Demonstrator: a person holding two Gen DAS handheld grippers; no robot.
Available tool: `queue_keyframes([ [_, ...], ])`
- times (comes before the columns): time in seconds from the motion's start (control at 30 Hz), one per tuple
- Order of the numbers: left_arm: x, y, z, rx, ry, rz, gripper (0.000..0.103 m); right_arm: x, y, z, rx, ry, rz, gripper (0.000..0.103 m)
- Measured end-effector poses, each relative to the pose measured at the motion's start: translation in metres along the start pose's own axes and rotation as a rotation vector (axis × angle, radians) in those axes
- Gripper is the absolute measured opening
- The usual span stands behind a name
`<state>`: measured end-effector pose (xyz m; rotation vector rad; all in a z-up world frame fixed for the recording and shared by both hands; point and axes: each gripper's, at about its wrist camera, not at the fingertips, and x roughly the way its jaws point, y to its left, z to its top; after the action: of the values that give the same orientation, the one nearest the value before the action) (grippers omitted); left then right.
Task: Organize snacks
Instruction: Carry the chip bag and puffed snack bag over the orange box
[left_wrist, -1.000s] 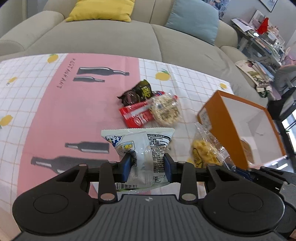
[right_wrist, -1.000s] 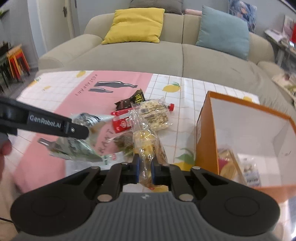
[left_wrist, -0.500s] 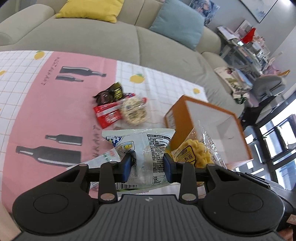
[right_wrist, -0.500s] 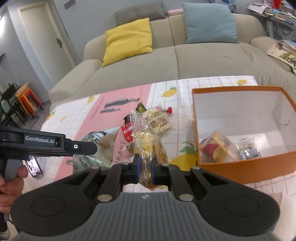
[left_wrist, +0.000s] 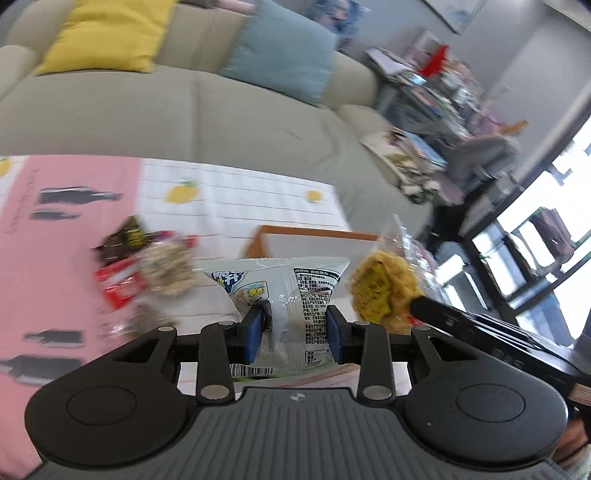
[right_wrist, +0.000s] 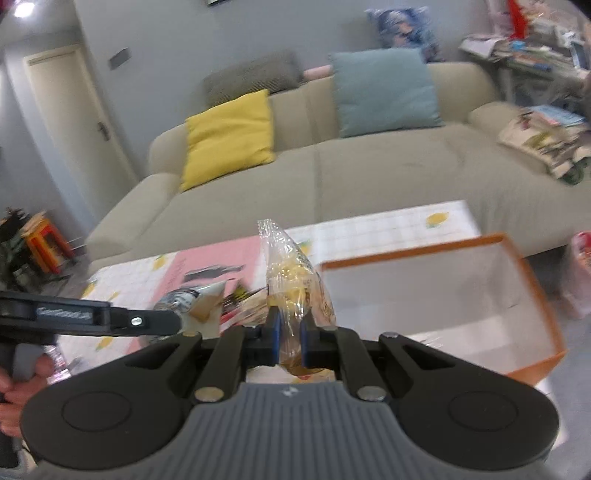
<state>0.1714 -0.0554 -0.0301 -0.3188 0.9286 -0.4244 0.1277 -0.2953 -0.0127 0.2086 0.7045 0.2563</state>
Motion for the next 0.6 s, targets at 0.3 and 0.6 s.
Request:
queue_keyframes([
  [0.3,0.089,-0.051,0.018,0.019,0.108,-0.089,0.04,0.016,-0.067,0.02,-0.013,0.049,-0.136,0.007],
  [0.6,0.168,-0.068,0.011,0.022,0.24,-0.061,0.04,0.059,-0.121,0.016,0.004,0.167,-0.215,0.007],
])
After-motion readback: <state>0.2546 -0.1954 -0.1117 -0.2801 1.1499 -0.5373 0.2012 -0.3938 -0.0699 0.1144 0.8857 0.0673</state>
